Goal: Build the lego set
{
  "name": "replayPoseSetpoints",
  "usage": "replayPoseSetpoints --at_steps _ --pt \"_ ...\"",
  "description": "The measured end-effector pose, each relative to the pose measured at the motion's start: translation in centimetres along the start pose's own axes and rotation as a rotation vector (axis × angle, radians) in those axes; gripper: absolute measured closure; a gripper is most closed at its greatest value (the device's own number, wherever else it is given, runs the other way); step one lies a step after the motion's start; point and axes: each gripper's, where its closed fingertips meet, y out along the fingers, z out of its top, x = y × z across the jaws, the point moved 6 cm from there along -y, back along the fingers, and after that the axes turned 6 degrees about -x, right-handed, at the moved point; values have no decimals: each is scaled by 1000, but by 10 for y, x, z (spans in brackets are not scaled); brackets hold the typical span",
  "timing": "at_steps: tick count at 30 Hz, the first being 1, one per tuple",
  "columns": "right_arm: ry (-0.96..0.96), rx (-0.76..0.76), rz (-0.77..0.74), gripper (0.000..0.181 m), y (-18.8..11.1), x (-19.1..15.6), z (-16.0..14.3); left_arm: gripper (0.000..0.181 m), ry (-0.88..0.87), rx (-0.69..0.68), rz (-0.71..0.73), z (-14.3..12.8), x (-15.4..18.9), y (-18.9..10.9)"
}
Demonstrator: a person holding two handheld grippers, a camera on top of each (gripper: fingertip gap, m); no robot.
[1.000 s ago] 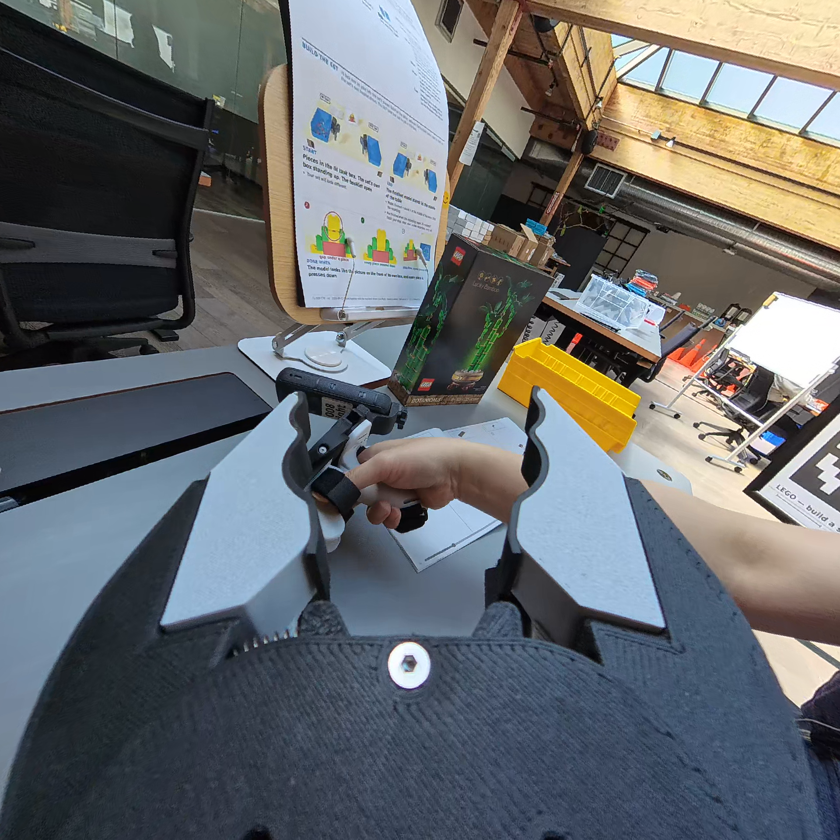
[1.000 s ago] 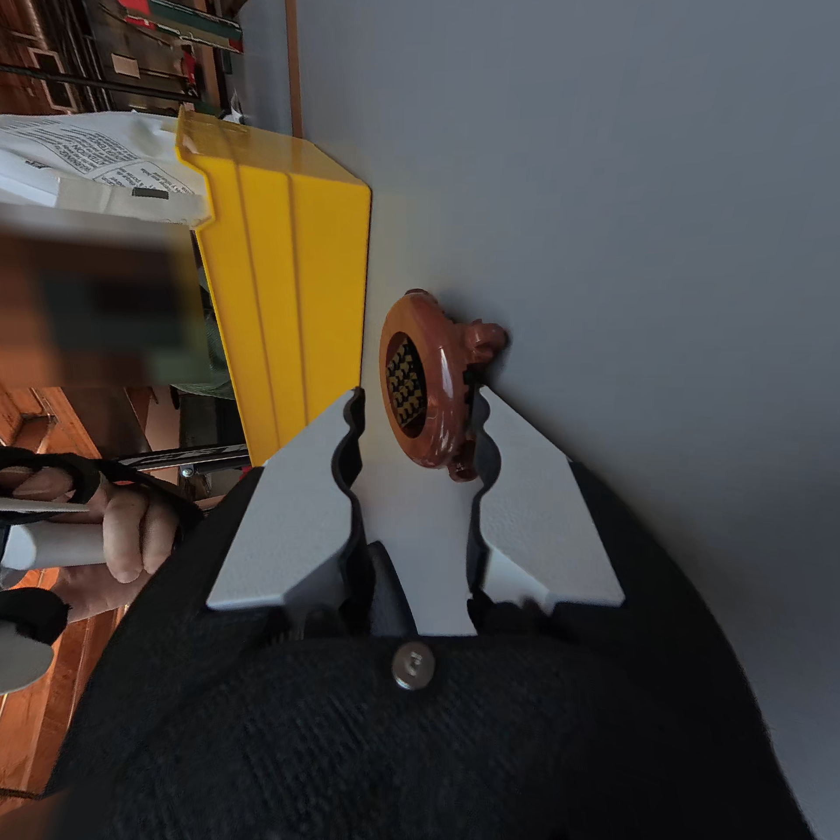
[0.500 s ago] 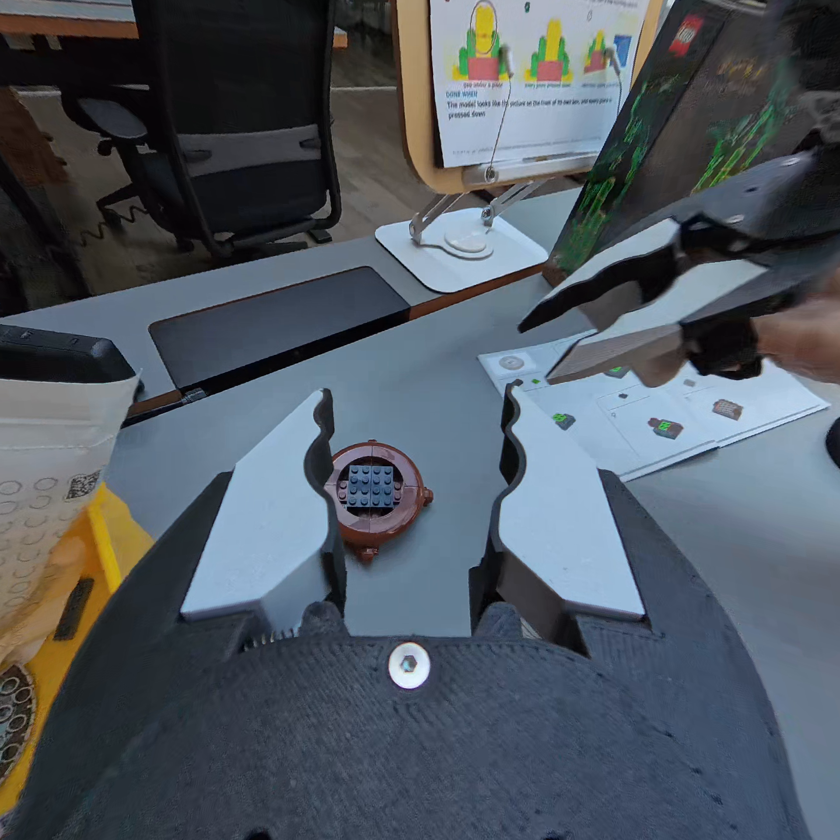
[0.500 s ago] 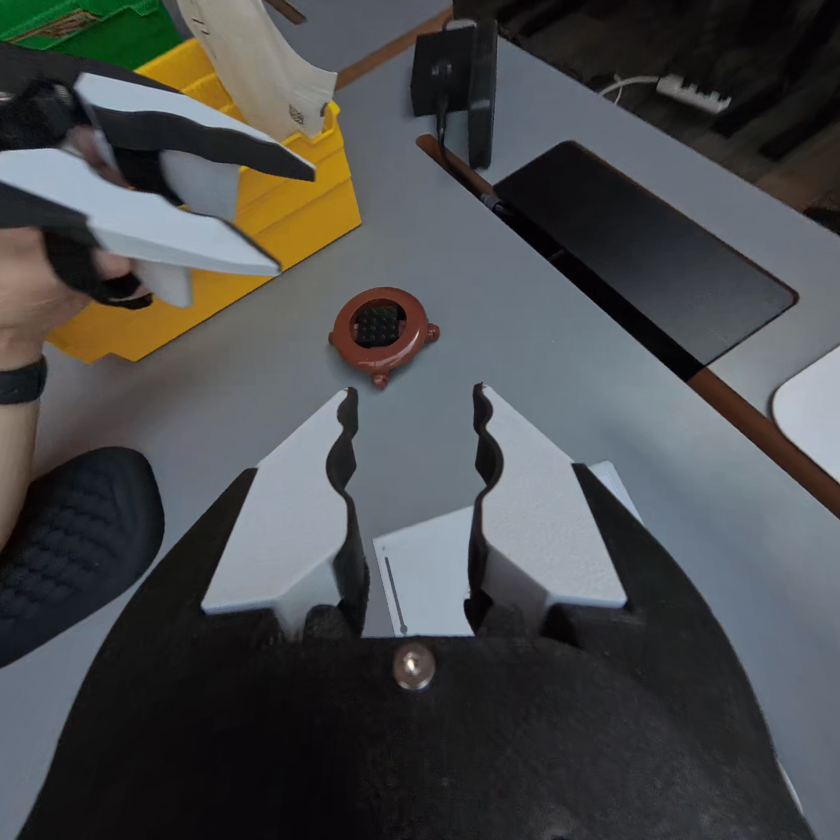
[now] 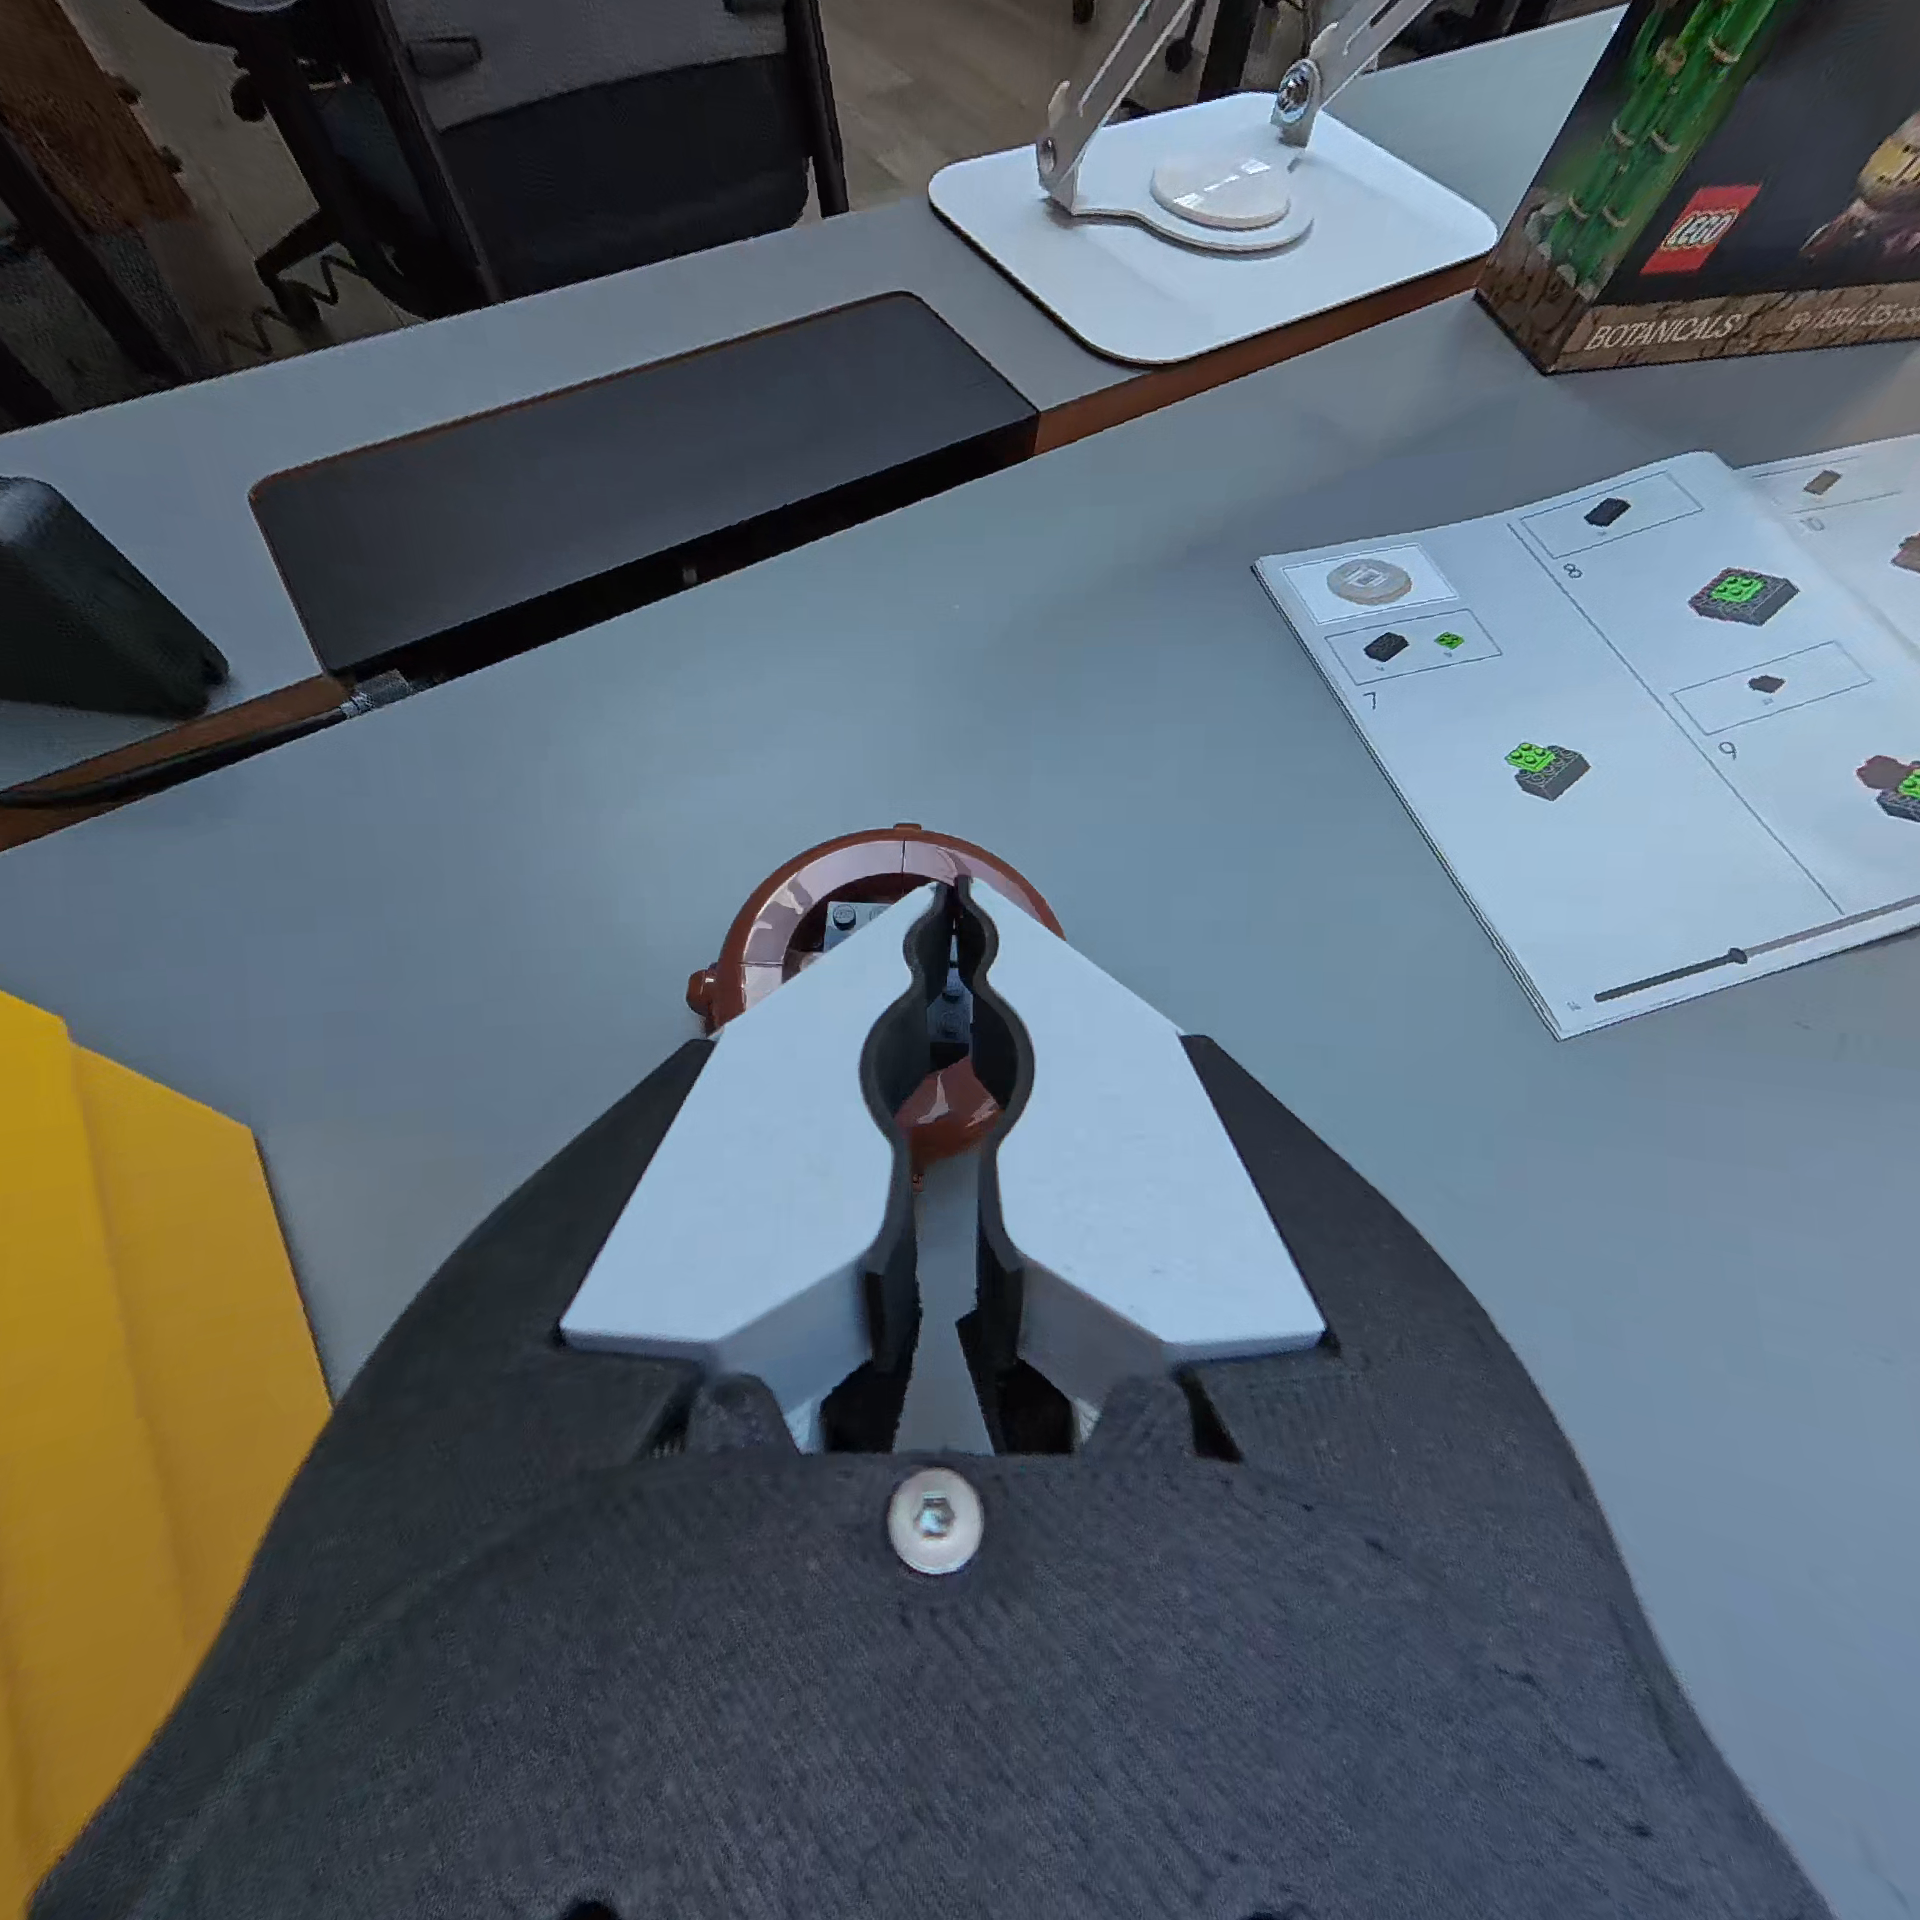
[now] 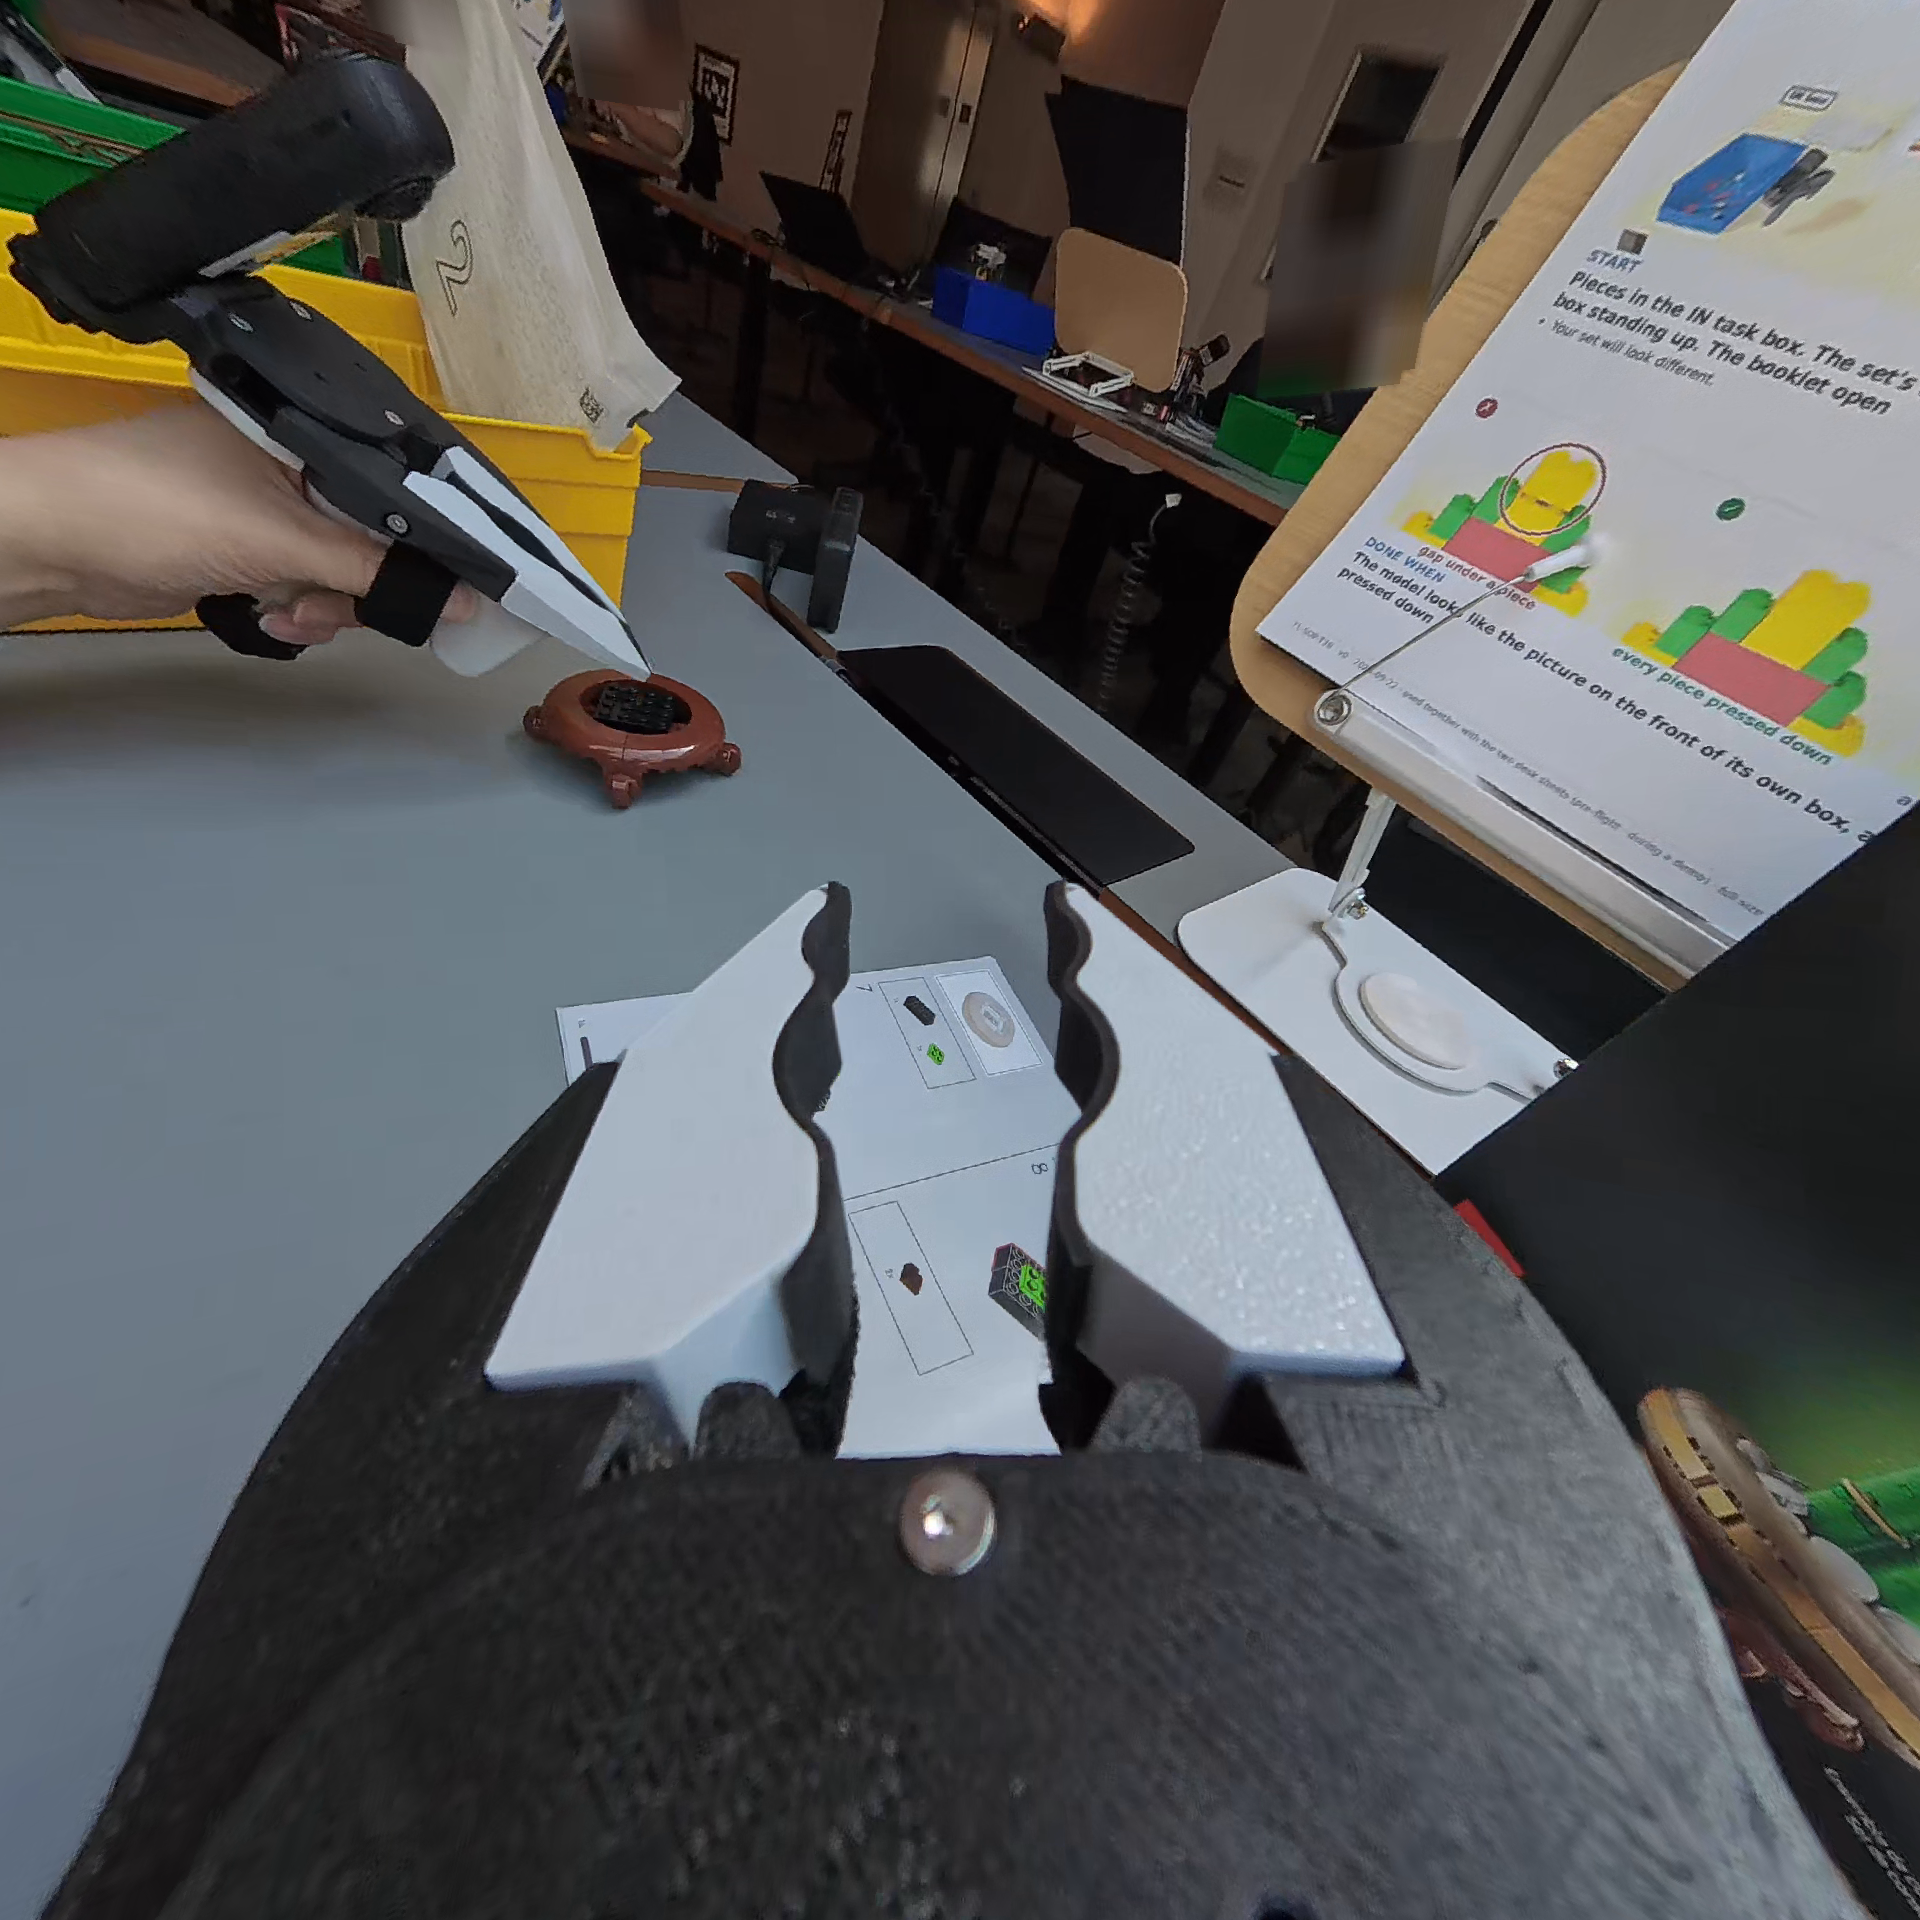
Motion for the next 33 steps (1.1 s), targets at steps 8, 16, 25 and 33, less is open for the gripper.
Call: replayPoseSetpoints --at_steps 8,16,25,33 --pt "-19 15 -9 143 -4 2 2 181 40 -78 31 -12 0 6" --pt "-59 -14 -11 143 0 -3 -2 181 28 -103 30 -14 -1 9" --pt "-124 -20 -25 143 0 -8 -1 181 -34 -61 40 -9 -7 9" --pt "-278 45 109 143 8 -67 6 181 -28 -80 44 -10 -7 10"
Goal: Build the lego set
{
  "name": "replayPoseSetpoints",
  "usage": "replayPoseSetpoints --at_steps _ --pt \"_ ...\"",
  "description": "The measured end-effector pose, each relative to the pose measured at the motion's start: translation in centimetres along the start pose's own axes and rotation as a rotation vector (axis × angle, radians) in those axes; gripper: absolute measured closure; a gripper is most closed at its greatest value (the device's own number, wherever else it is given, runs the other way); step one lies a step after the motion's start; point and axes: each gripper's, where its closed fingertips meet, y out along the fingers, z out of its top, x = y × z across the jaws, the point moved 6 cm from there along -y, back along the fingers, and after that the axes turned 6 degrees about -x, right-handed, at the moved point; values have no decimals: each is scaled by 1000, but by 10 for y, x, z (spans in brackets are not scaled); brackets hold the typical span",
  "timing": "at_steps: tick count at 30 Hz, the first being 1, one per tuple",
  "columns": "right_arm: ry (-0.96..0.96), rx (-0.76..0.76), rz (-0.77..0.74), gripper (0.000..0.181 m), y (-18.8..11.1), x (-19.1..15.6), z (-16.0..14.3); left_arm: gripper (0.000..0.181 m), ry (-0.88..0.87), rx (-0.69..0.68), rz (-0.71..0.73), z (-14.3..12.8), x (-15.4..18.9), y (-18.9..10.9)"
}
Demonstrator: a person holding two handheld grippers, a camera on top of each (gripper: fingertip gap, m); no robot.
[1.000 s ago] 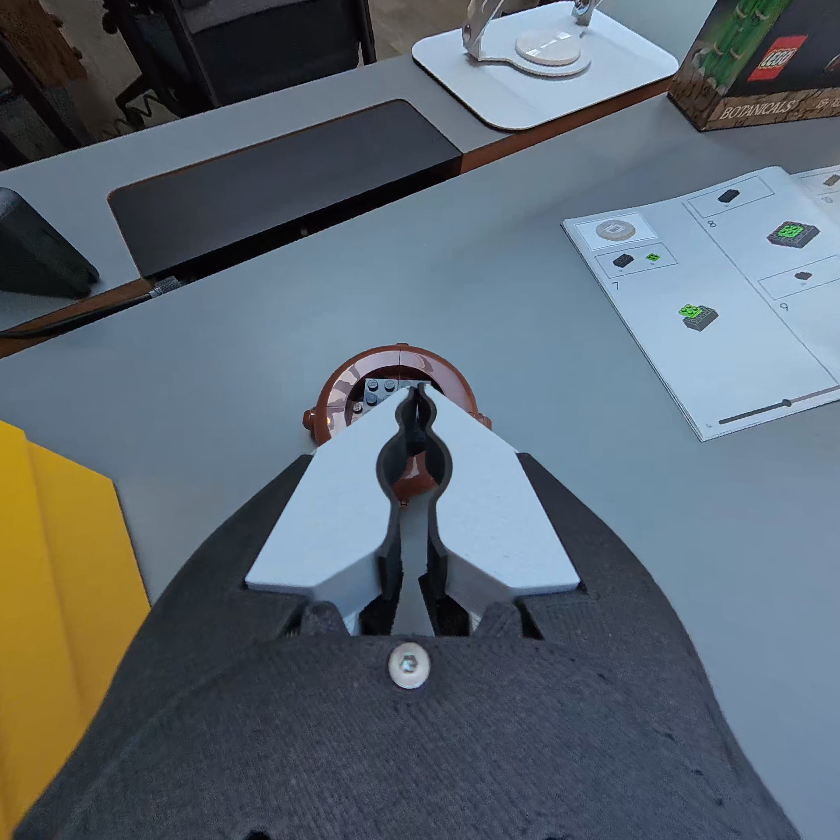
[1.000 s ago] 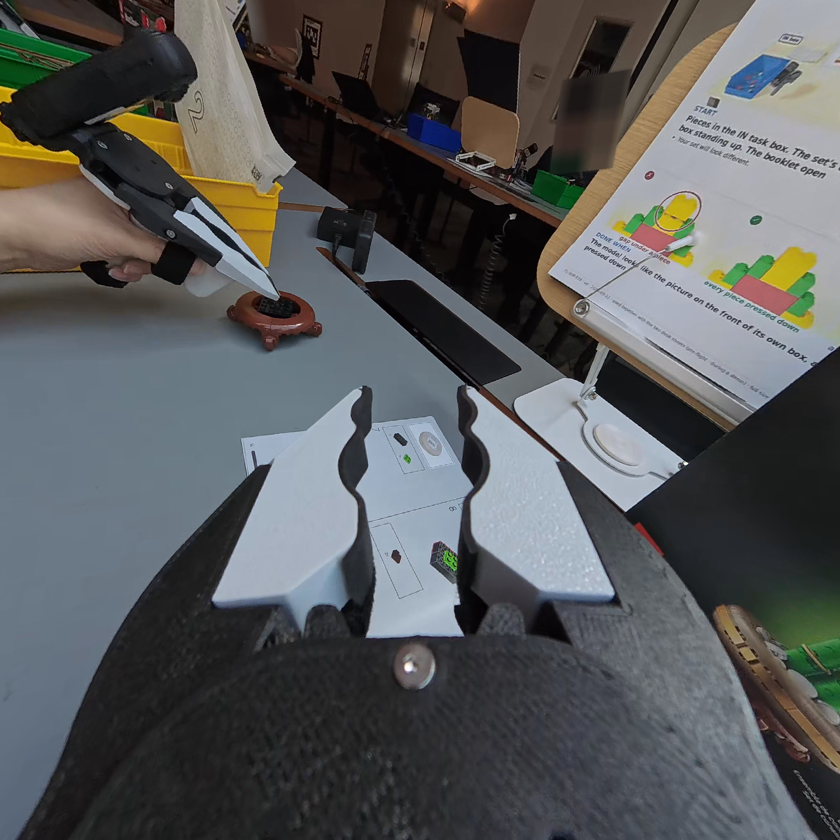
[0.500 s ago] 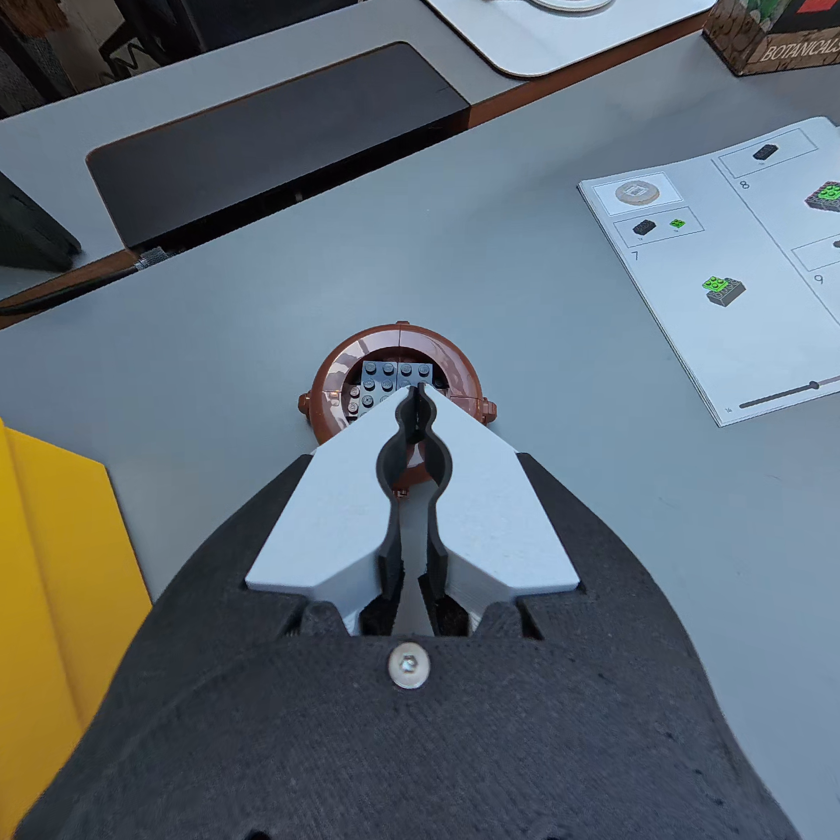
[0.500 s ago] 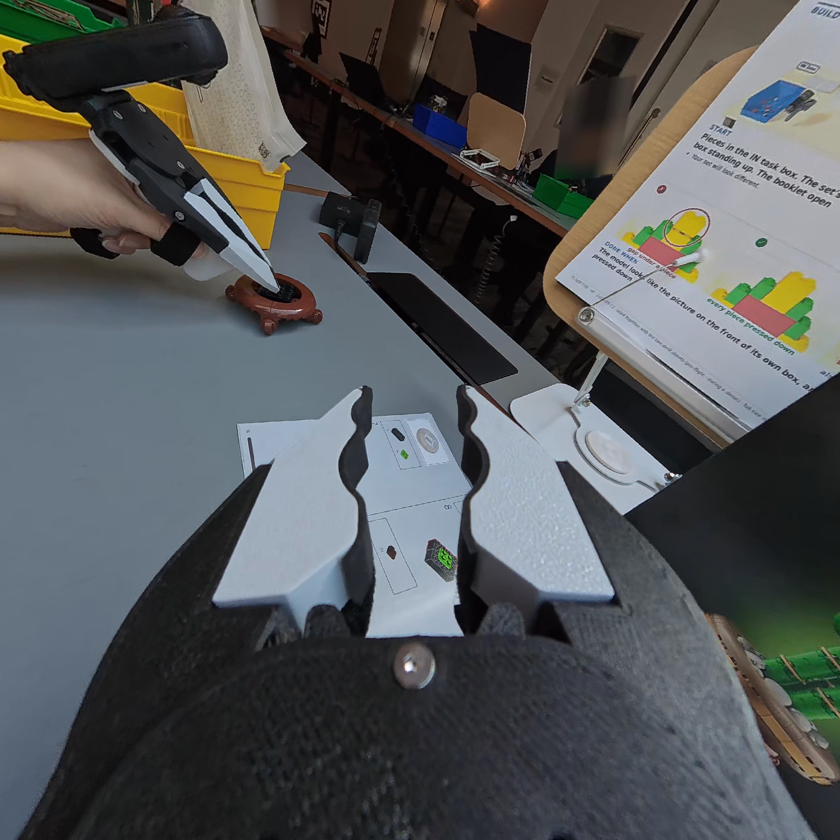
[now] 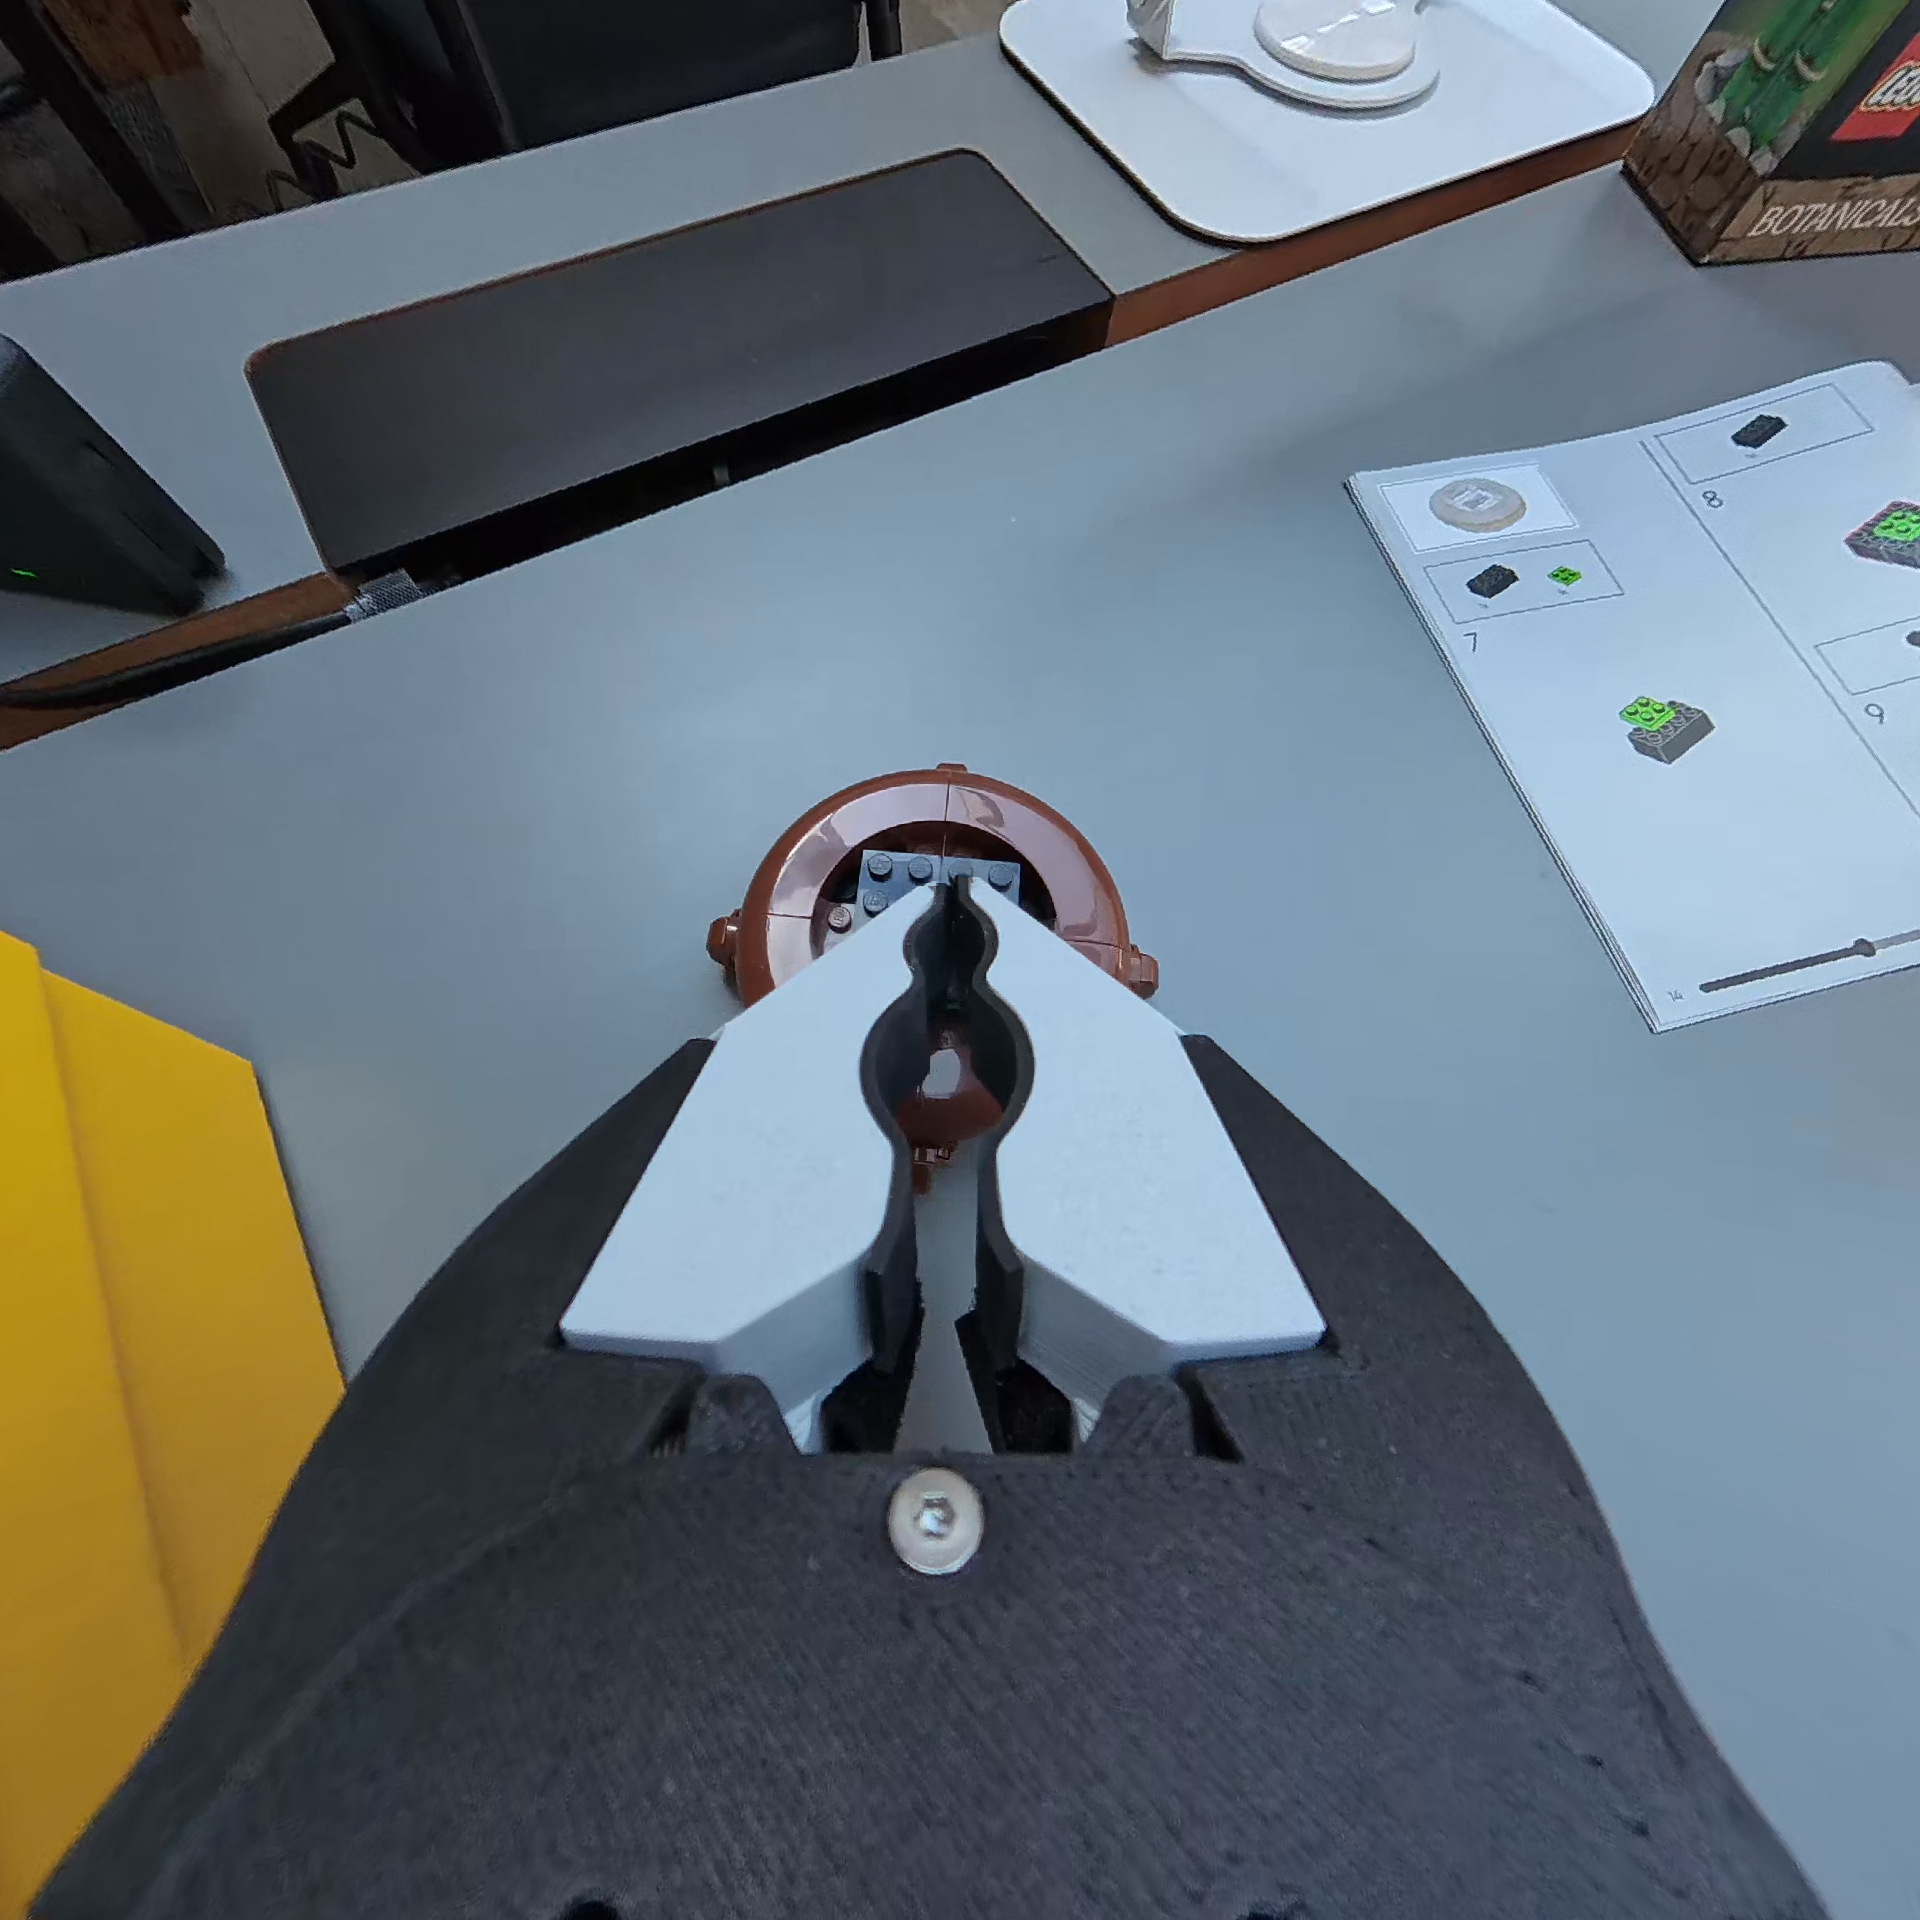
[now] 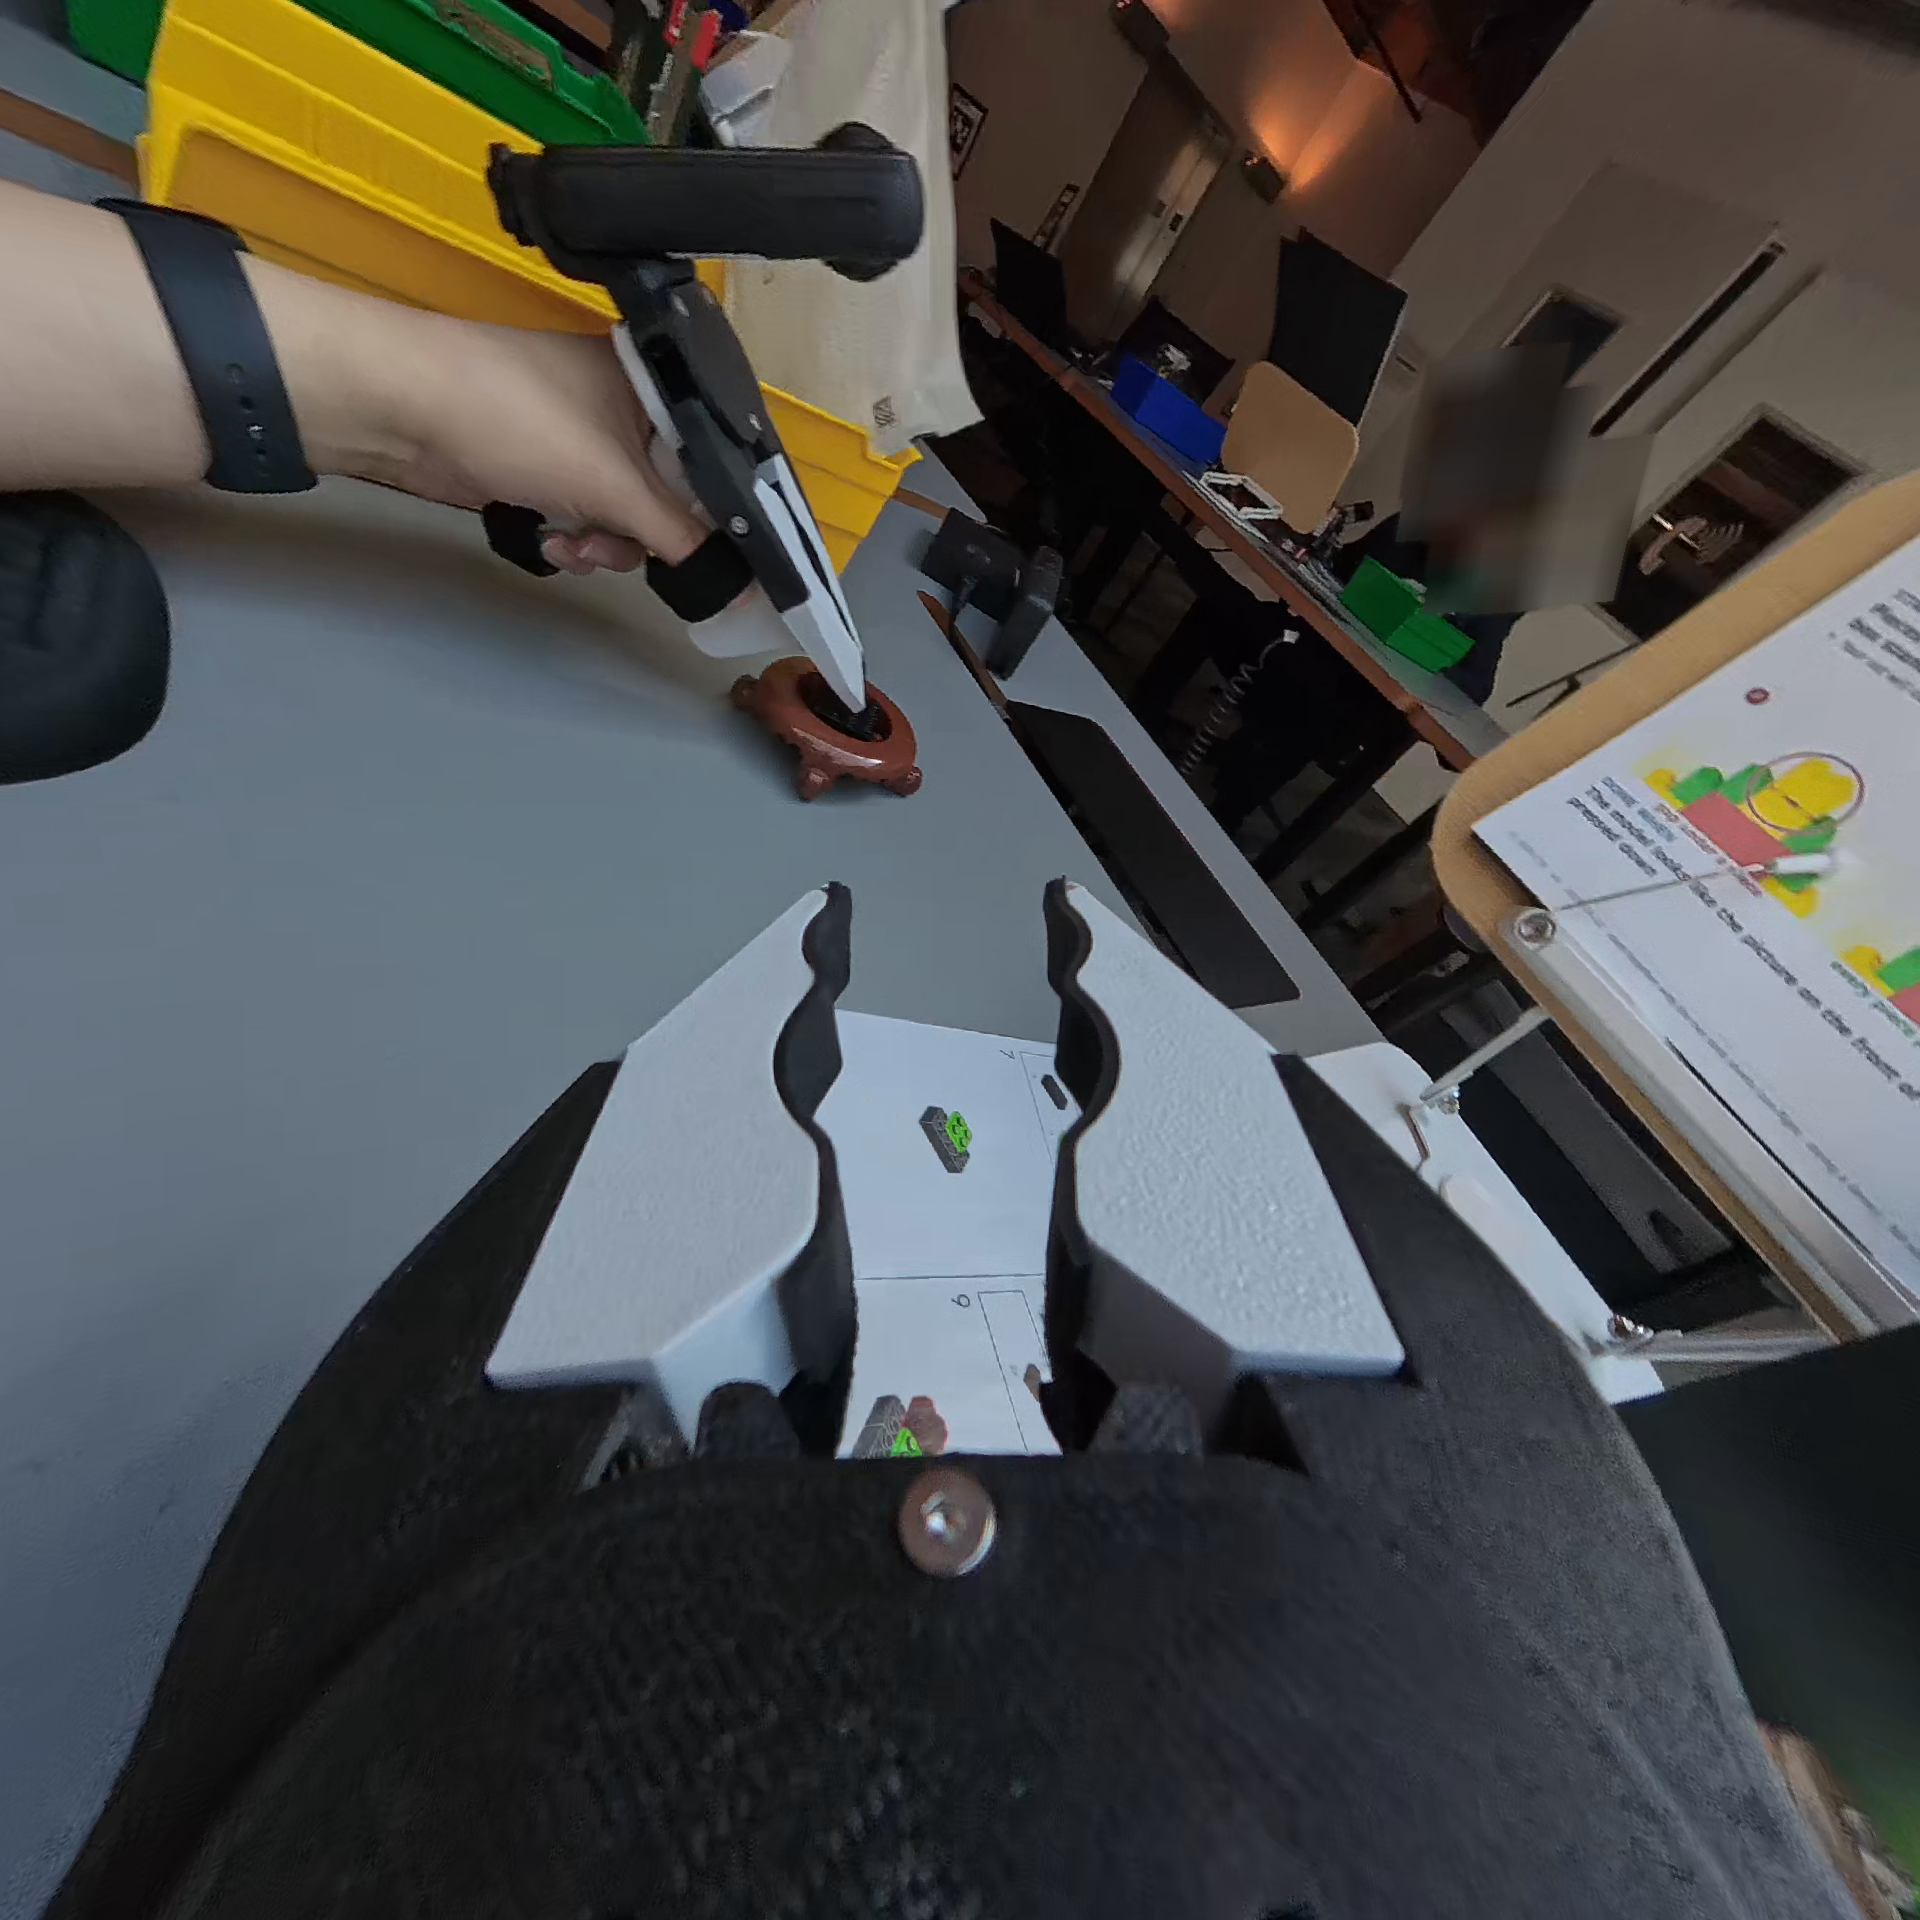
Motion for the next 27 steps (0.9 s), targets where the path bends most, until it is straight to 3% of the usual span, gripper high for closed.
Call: replayPoseSetpoints --at_steps 7,17,24,27 --pt "-275 -36 74 141 14 -52 1 181 -15 29 -26 4 6 -3" --pt "-248 -27 56 143 13 -41 -2 181 -31 -17 -29 -3 4 1" --pt "-268 -33 59 143 14 -43 -4 181 -75 89 -45 8 3 -9" --pt "-273 -40 59 143 14 -43 -5 170 -113 60 -16 3 -4 -8"
